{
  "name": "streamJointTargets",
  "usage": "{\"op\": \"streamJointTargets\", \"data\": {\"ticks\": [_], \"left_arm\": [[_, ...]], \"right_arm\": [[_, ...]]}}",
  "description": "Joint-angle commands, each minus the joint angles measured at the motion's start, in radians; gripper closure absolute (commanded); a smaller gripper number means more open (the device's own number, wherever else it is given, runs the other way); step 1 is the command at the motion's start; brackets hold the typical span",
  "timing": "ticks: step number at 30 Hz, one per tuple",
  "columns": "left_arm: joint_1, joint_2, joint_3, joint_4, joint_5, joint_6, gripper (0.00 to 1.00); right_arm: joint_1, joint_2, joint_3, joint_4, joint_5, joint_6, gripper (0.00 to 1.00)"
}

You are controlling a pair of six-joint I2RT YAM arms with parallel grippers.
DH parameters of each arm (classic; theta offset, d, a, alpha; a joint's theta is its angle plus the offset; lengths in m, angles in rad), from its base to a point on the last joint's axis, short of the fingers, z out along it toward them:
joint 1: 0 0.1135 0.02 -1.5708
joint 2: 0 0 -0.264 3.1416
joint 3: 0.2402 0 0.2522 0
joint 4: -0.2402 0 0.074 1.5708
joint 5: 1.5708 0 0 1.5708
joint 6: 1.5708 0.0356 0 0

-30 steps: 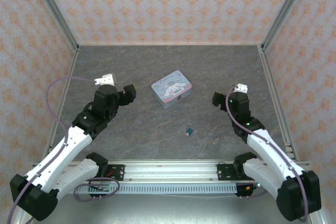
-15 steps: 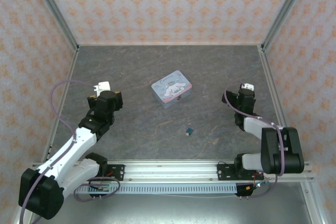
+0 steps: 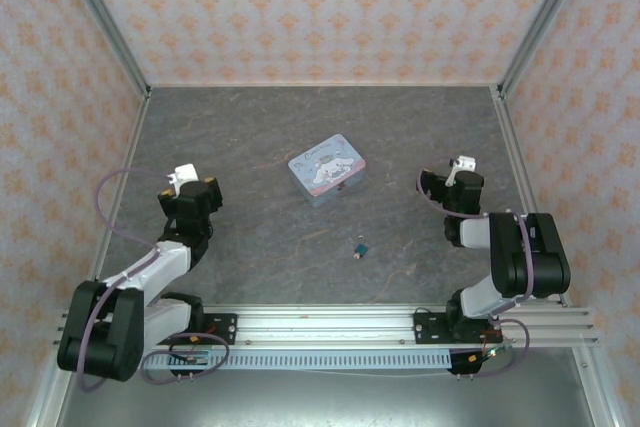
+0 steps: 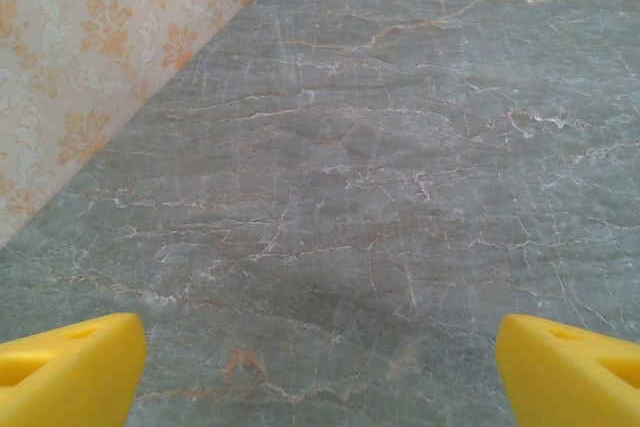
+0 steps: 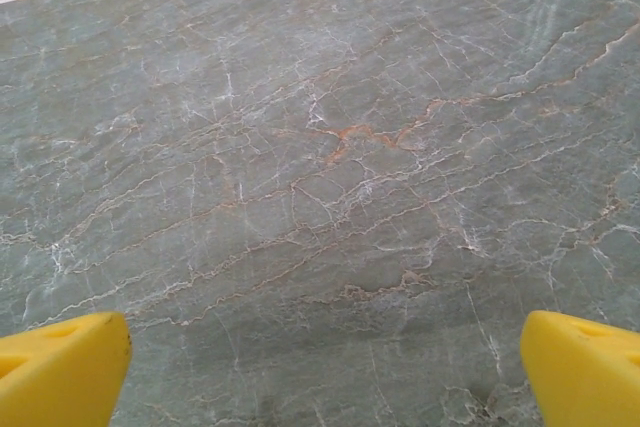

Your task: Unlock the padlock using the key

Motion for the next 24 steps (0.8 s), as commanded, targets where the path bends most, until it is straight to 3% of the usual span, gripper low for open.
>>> {"op": "streamJointTargets", "data": {"ticks": [1,6,11,15,17,24], "left_arm": [[0.026,0.047,-0.008,0.202,0.07,0.031,0.1],[0.044,0.15,0.008,0.321,0.122,0.051,0.09],[0.053,0.342,-0.019,0.557,0.157,0.071,0.09],[0.046,0.353,0.087,0.372,0.223,0.105,0.1],[0.044,0.354,0.092,0.365,0.225,0.111,0.0],[0.027,0.358,0.108,0.34,0.224,0.13,0.0]], "right_arm": [[-0.005,-0.003,0.022,0.045,-0.02,-0.017,0.01],[-0.005,-0.003,0.022,0.043,-0.02,-0.017,0.01],[-0.004,-0.003,0.022,0.043,-0.02,-0.018,0.01],[-0.005,-0.003,0.022,0.042,-0.02,-0.018,0.01],[-0.003,-0.004,0.023,0.04,-0.018,-0.02,0.01],[0.014,-0.004,0.025,0.032,0.018,-0.027,0.01]]}}
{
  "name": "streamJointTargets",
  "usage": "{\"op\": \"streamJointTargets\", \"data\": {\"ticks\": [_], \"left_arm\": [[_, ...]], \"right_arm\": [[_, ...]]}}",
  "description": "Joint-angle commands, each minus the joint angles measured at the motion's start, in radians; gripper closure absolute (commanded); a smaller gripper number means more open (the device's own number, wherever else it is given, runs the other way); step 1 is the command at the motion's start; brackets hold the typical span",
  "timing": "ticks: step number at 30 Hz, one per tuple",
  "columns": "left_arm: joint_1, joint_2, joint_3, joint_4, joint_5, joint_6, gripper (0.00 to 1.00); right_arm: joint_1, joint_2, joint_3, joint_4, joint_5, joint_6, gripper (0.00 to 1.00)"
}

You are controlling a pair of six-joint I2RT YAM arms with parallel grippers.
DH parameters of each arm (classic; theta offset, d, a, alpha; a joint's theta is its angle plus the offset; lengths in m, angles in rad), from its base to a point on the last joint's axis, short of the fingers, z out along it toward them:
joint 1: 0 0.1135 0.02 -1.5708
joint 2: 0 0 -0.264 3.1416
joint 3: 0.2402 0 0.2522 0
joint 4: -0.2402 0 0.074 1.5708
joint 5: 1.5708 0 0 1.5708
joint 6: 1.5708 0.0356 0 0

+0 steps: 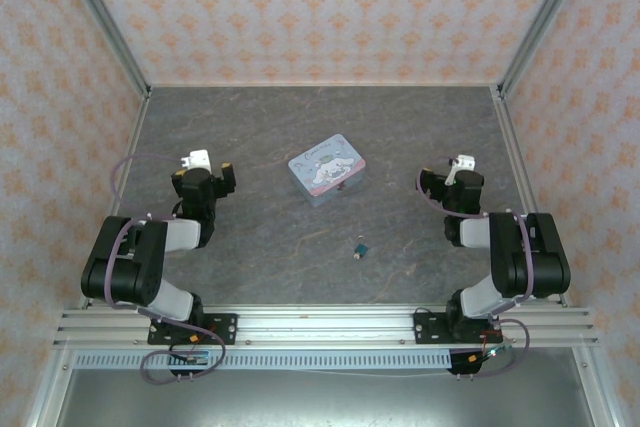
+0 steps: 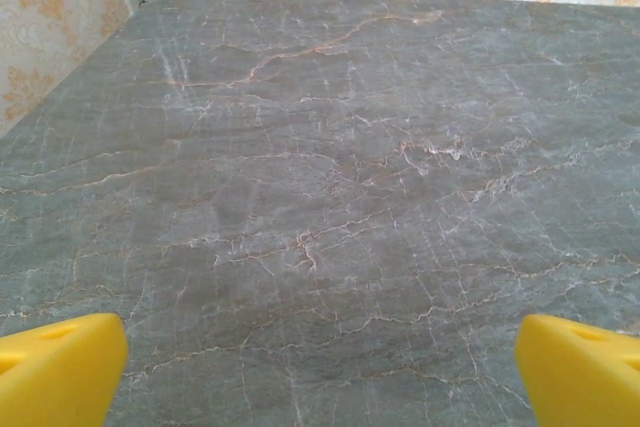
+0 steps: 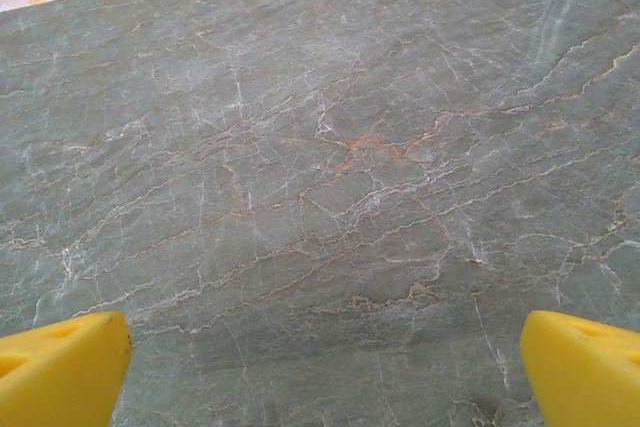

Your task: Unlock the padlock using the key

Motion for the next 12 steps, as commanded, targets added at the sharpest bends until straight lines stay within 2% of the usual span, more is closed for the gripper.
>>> {"op": "streamJointTargets", "data": {"ticks": [1,12], "left_arm": [[-0.013,0.001,0.025,-0.016,0.009,0.033,0.0],[-0.013,0.001,0.025,-0.019,0.01,0.033,0.0]], "right_arm": [[0.009,-0.005,0.024,0.022,0.025,-0.019,0.01],[0.009,-0.004,0.026,0.017,0.027,-0.017,0.01]]}}
